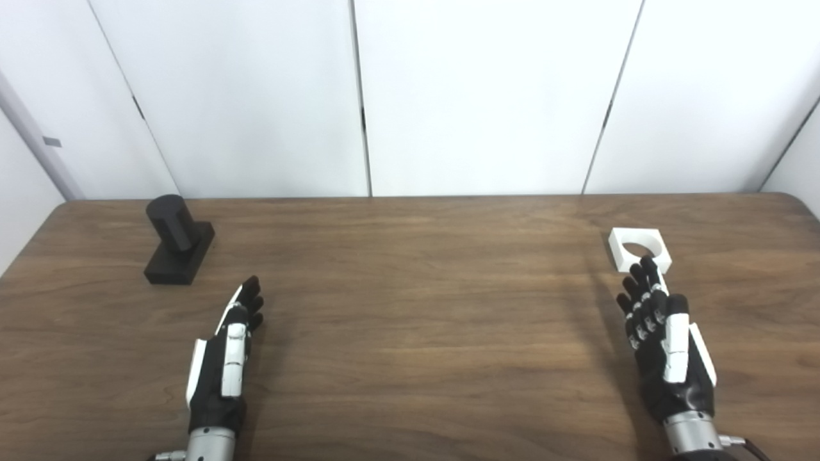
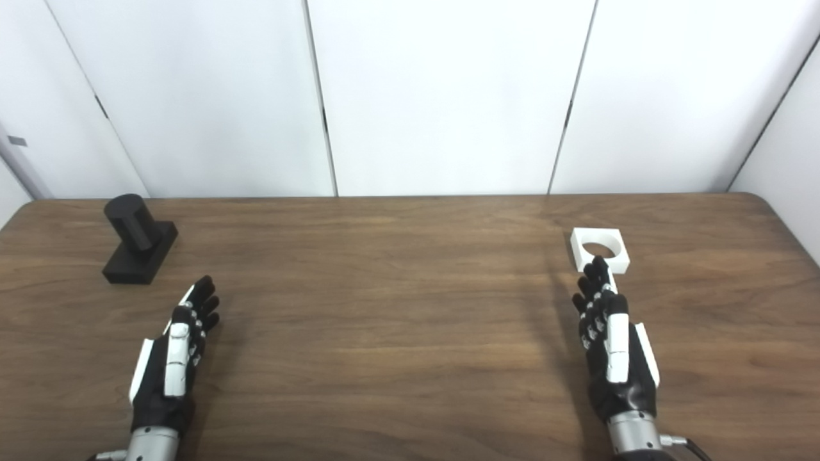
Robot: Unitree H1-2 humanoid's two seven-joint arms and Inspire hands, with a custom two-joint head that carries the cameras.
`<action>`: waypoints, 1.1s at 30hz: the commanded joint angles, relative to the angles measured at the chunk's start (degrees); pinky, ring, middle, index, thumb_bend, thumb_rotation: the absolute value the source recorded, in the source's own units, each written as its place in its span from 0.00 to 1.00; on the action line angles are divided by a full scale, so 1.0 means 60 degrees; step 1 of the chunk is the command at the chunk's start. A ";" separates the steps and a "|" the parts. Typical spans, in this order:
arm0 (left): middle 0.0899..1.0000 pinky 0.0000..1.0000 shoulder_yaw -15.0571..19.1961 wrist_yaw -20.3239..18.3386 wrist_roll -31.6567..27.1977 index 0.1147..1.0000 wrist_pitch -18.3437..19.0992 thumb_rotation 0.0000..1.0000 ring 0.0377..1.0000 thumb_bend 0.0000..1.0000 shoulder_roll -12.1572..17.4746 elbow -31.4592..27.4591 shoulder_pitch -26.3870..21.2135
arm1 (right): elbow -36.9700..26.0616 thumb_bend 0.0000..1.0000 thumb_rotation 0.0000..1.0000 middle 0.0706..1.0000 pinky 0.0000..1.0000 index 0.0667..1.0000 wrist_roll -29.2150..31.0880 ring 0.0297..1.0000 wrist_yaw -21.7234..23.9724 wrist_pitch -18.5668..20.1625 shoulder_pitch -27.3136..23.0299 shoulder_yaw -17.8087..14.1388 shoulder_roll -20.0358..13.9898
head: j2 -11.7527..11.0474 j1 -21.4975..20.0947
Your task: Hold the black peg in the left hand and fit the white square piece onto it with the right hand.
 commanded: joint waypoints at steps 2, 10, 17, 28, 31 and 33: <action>0.96 0.95 -0.0147 0.0052 0.0111 0.92 -0.0064 1.00 0.95 0.67 -0.0134 0.0040 0.0168 | 0.0544 0.59 1.00 1.00 1.00 1.00 0.0020 1.00 0.0165 -0.0274 0.0538 -0.0069 -0.0148 | -0.0013 0.0038; 0.95 0.92 -0.0278 0.0125 0.0212 0.92 -0.0248 1.00 0.94 0.67 -0.0258 0.0157 0.0195 | 0.0641 0.60 1.00 1.00 1.00 1.00 0.0228 1.00 0.0278 -0.0294 0.0558 -0.0175 -0.0263 | -0.0318 0.0968; 0.97 0.93 -0.0533 0.0105 0.0405 0.94 -0.0400 1.00 0.96 0.65 -0.0446 0.0320 0.0255 | 0.1088 0.59 1.00 1.00 1.00 1.00 0.0308 1.00 0.0501 -0.0670 0.0476 -0.0248 -0.0563 | -0.0884 0.2012; 0.98 0.93 -0.0785 0.0213 0.0690 0.96 -0.0464 1.00 0.97 0.63 -0.0586 0.0572 0.0250 | 0.1421 0.70 1.00 1.00 1.00 1.00 0.0599 1.00 0.0607 -0.0639 0.0366 -0.0314 -0.0716 | -0.1452 0.2741; 0.98 0.93 -0.0790 0.0242 0.0669 0.95 -0.0566 1.00 0.97 0.62 -0.0652 0.0647 0.0239 | 0.1527 0.74 1.00 1.00 1.00 1.00 0.0707 1.00 0.0696 -0.0718 0.0338 -0.0322 -0.0747 | -0.1493 0.2769; 0.98 0.93 -0.0805 0.0252 0.0703 0.95 -0.0616 1.00 0.97 0.61 -0.0658 0.0677 0.0239 | 0.1512 0.75 1.00 1.00 1.00 1.00 0.0687 1.00 0.0695 -0.0701 0.0333 -0.0322 -0.0751 | -0.1519 0.2764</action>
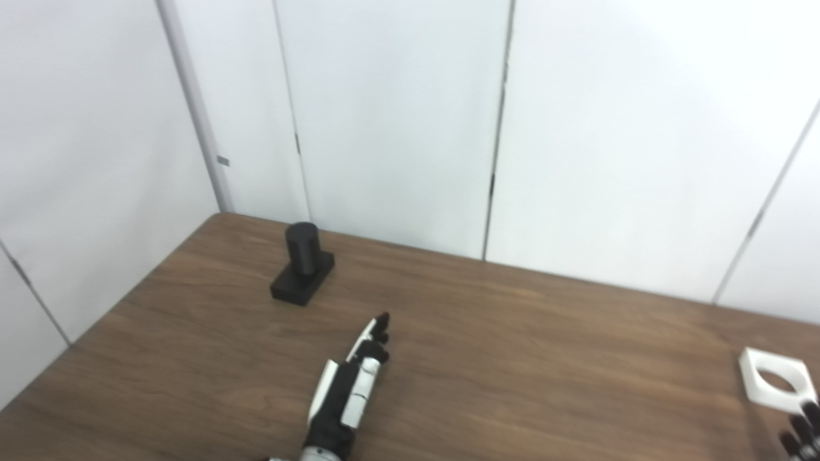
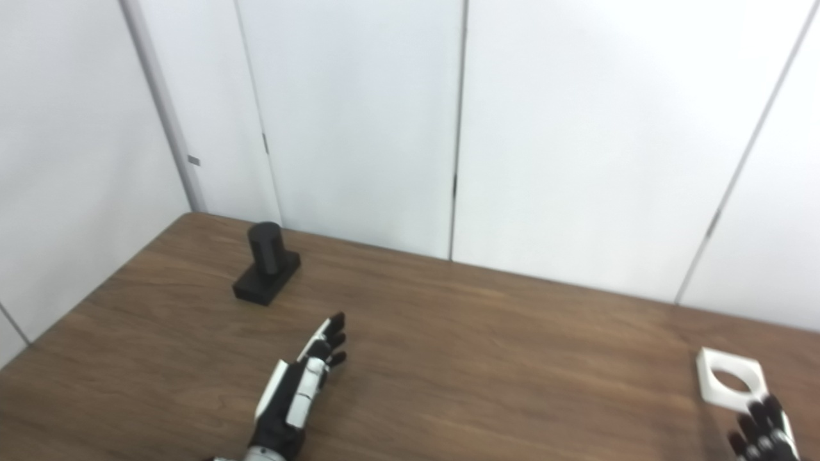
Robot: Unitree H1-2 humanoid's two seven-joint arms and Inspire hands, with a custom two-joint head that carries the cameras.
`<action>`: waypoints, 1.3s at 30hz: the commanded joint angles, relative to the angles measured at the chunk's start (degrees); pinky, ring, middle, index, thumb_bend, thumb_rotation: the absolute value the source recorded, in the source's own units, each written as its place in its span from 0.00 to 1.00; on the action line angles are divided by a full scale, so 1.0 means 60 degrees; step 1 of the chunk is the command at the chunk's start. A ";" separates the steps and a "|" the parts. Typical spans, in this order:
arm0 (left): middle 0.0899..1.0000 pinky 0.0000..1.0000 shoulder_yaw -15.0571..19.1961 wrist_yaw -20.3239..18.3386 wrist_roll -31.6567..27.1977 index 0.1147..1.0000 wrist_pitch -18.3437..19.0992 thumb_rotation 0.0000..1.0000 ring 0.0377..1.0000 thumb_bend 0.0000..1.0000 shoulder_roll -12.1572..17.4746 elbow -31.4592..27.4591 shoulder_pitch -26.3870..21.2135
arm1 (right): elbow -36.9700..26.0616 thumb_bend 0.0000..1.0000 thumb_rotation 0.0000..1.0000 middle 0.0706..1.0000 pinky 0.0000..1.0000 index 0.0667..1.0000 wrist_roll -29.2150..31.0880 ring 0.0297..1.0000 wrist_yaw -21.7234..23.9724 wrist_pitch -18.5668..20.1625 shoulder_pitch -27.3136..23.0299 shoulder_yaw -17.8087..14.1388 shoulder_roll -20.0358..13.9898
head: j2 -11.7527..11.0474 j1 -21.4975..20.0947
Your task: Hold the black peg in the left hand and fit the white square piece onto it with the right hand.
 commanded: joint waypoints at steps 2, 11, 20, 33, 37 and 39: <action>0.98 0.93 -0.0173 0.0106 0.0063 0.95 -0.0322 1.00 0.97 0.61 -0.0256 0.0603 0.0231 | 0.0891 0.76 1.00 1.00 1.00 1.00 0.0106 1.00 0.0193 -0.0269 0.0435 0.0023 0.0155 | -0.0036 0.0019; 0.99 0.92 -0.0187 0.0264 0.0499 0.96 0.0068 1.00 0.97 0.58 -0.0248 0.0520 0.0207 | 0.1047 0.79 1.00 1.00 1.00 1.00 0.0214 1.00 0.0392 -0.0417 0.0385 0.0020 0.0137 | -0.0099 0.0145; 0.95 0.87 -0.0191 0.0866 0.2445 0.96 0.1150 0.26 0.93 0.53 -0.0020 -0.1280 0.0387 | 0.0926 0.80 1.00 1.00 1.00 1.00 0.0291 1.00 0.0304 -0.0351 0.0451 -0.0065 0.0253 | -0.0015 -0.0016; 0.95 0.86 0.0846 0.0592 0.3935 0.95 0.3367 0.36 0.92 0.69 0.1754 -0.2576 -0.0487 | 0.0630 0.79 1.00 1.00 1.00 1.00 0.0033 1.00 -0.0082 0.0063 0.0555 0.0043 0.0519 | 0.0007 -0.0099; 0.95 0.79 0.0939 0.0925 0.4671 0.97 0.3619 0.42 0.90 0.80 0.2163 -0.2040 -0.0834 | 0.0602 0.77 1.00 1.00 1.00 1.00 -0.0005 1.00 -0.0194 0.0246 0.0535 0.0056 0.0599 | -0.0027 -0.0173; 0.94 0.74 0.0894 0.1089 0.5417 0.96 0.3950 0.48 0.87 0.85 0.2342 -0.1789 -0.1022 | 0.0584 0.77 1.00 1.00 1.00 1.00 -0.0007 1.00 -0.0201 0.0276 0.0546 0.0084 0.0609 | -0.0068 -0.0205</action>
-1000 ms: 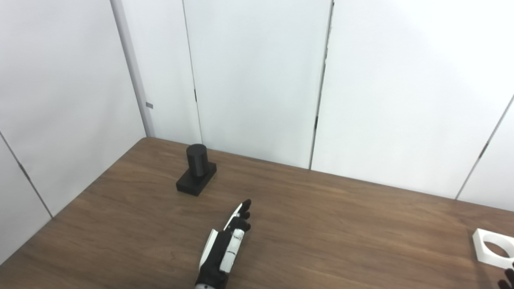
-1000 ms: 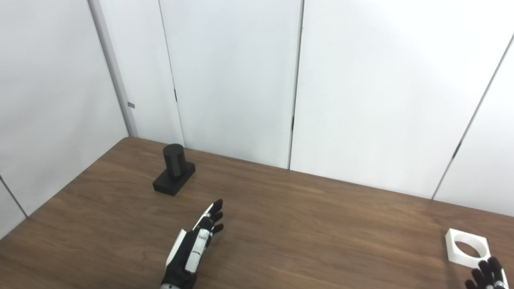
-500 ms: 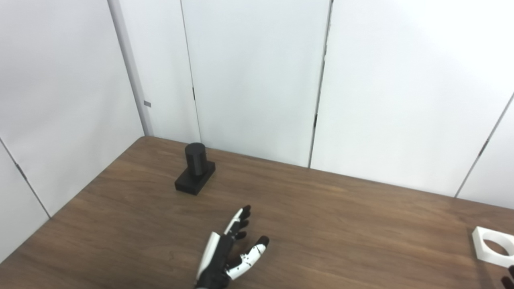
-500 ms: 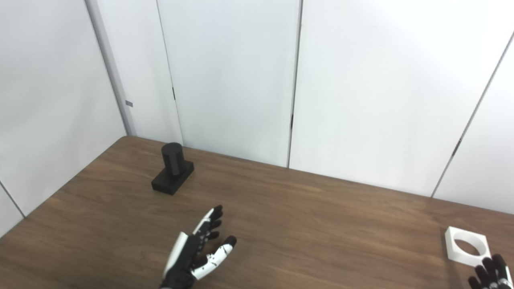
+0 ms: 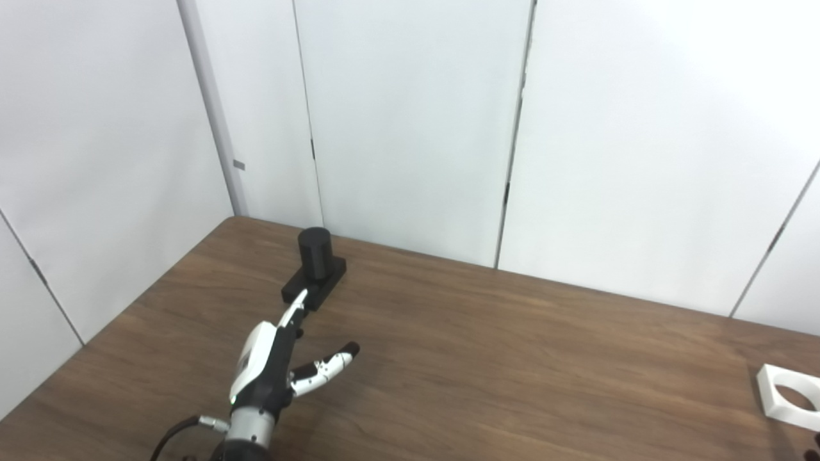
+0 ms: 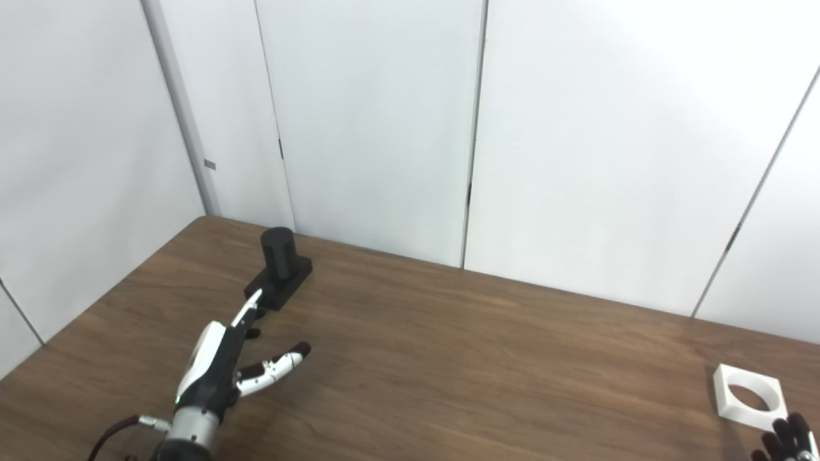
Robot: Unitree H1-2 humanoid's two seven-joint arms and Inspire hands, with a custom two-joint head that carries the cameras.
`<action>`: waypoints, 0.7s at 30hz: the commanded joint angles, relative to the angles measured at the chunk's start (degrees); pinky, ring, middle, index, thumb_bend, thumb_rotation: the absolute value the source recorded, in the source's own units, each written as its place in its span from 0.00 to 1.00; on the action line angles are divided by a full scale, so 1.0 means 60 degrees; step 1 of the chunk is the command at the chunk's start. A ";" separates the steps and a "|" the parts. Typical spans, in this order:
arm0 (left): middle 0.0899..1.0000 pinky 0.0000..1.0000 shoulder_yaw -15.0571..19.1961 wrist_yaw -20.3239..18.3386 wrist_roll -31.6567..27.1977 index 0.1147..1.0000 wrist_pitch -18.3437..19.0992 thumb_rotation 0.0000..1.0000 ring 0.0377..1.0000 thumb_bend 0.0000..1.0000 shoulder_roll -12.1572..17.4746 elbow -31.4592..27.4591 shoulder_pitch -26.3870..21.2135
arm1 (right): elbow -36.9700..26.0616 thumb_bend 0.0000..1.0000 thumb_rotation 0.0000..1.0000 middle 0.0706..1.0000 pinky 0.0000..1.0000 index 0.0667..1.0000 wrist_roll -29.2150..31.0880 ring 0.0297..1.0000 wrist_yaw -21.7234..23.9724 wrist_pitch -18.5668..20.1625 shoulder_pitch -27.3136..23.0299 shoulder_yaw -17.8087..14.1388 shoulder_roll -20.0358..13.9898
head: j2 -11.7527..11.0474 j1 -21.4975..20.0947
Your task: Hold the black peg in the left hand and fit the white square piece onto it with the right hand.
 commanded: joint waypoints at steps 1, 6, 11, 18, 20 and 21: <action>0.93 0.72 0.0074 0.0412 0.0887 0.95 0.0468 0.52 0.86 0.87 0.0369 0.0074 -0.0481 | 0.0565 0.78 1.00 1.00 1.00 1.00 0.0036 1.00 -0.0025 0.0119 0.0611 0.0219 0.0525 | -0.0019 -0.0035; 0.94 0.68 0.0303 0.0311 0.1578 0.93 0.1657 0.66 0.85 0.82 0.0406 0.0577 -0.1112 | 0.0521 0.79 1.00 1.00 1.00 1.00 0.0020 1.00 0.0133 0.0027 0.0689 0.0341 0.0517 | -0.0031 -0.0079; 0.93 0.73 0.0538 0.0339 0.1967 0.91 0.1756 0.65 0.90 0.83 0.0536 0.1424 -0.1759 | 0.0453 0.76 1.00 1.00 1.00 1.00 0.0052 1.00 0.0136 -0.0015 0.0732 0.0384 0.0562 | -0.0017 -0.0097; 0.93 0.78 0.0431 0.0426 0.1966 0.92 0.1720 0.66 0.92 0.82 0.0960 0.2160 -0.2287 | 0.0306 0.73 1.00 1.00 1.00 1.00 0.0097 1.00 0.0186 -0.0058 0.0817 0.0455 0.0594 | 0.0003 -0.0099; 0.93 0.78 0.0388 0.0507 0.1942 0.91 0.1675 0.65 0.92 0.82 0.1082 0.2321 -0.2419 | 0.0261 0.75 1.00 1.00 1.00 1.00 0.0065 1.00 0.0174 -0.0029 0.0840 0.0466 0.0594 | 0.0001 -0.0119; 0.93 0.79 0.0371 0.0522 0.1926 0.90 0.1675 0.64 0.92 0.82 0.1134 0.2388 -0.2485 | 0.0247 0.75 1.00 1.00 1.00 1.00 0.0036 1.00 0.0165 -0.0029 0.0846 0.0471 0.0595 | 0.0005 -0.0126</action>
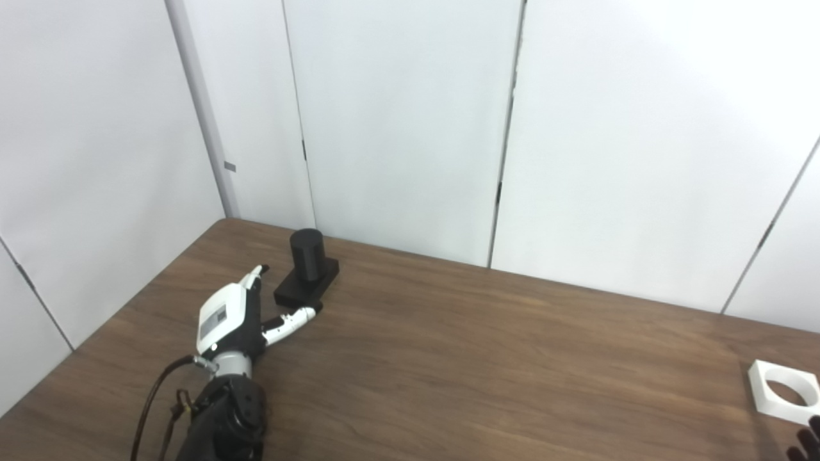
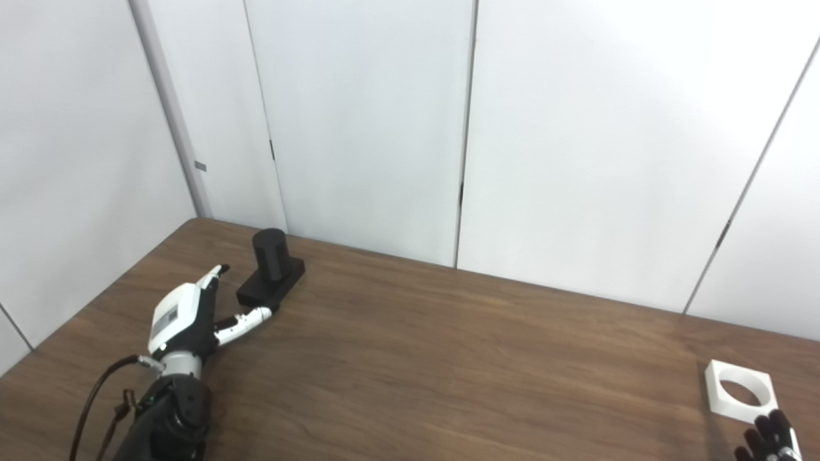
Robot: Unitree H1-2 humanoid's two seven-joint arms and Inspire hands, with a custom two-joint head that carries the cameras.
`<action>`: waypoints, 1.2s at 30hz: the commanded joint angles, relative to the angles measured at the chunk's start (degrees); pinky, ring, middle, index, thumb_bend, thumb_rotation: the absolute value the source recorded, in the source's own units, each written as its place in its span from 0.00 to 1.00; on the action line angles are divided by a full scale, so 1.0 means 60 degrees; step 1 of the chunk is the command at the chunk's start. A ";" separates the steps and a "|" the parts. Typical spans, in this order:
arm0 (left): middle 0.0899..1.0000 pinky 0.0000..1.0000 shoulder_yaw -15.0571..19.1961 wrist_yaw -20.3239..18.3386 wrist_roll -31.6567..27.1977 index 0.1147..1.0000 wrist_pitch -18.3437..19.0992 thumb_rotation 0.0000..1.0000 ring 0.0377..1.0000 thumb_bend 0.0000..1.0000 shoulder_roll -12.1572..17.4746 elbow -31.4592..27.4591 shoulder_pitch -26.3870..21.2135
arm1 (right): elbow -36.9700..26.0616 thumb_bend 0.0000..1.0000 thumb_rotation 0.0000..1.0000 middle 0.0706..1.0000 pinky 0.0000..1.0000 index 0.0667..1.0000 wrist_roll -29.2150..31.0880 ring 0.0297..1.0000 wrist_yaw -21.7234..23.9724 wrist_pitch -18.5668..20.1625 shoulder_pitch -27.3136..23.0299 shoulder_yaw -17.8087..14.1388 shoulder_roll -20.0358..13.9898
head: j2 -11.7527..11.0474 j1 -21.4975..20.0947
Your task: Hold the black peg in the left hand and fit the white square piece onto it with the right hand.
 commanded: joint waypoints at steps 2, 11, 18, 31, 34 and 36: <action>0.93 0.79 -0.0075 0.0319 0.0146 0.90 -0.0072 0.63 0.92 0.82 0.0444 0.0114 -0.0627 | 0.0613 0.74 1.00 1.00 1.00 1.00 0.0132 1.00 0.0134 -0.0081 0.0573 0.0219 0.0441 | 0.0009 0.0006; 0.92 0.90 -0.0806 0.0396 0.1003 0.86 -0.0026 0.68 0.94 0.82 0.1124 0.1397 -0.1371 | 0.0701 0.74 1.00 1.00 1.00 1.00 0.0074 1.00 0.0111 -0.0089 0.0533 0.0228 0.0471 | -0.0023 -0.0049; 0.92 0.97 -0.0983 0.0328 0.1858 0.82 -0.0019 0.75 0.96 0.86 0.1132 0.2099 -0.1795 | 0.0530 0.76 1.00 1.00 1.00 1.00 -0.0070 1.00 0.0039 0.0069 0.0580 0.0279 0.0478 | 0.0039 -0.0102; 0.90 0.94 -0.1094 0.0447 0.2309 0.79 -0.0017 0.76 0.94 0.88 0.0954 0.3416 -0.2180 | 0.0360 0.74 1.00 0.99 1.00 1.00 -0.0268 1.00 -0.0074 0.0221 0.0661 0.0309 0.0523 | 0.0073 -0.0195; 0.89 0.91 -0.0981 0.0459 0.2514 0.78 -0.0019 0.78 0.92 0.88 0.0905 0.3912 -0.2374 | 0.0367 0.71 1.00 0.99 1.00 0.99 -0.0320 1.00 -0.0099 0.0194 0.0666 0.0308 0.0526 | 0.0073 -0.0195; 0.88 0.90 -0.0969 0.0581 0.2518 0.77 -0.0018 0.79 0.91 0.89 0.0889 0.4133 -0.2462 | 0.0319 0.71 1.00 0.98 1.00 0.98 -0.0403 1.00 -0.0135 0.0225 0.0695 0.0304 0.0514 | 0.0108 -0.0188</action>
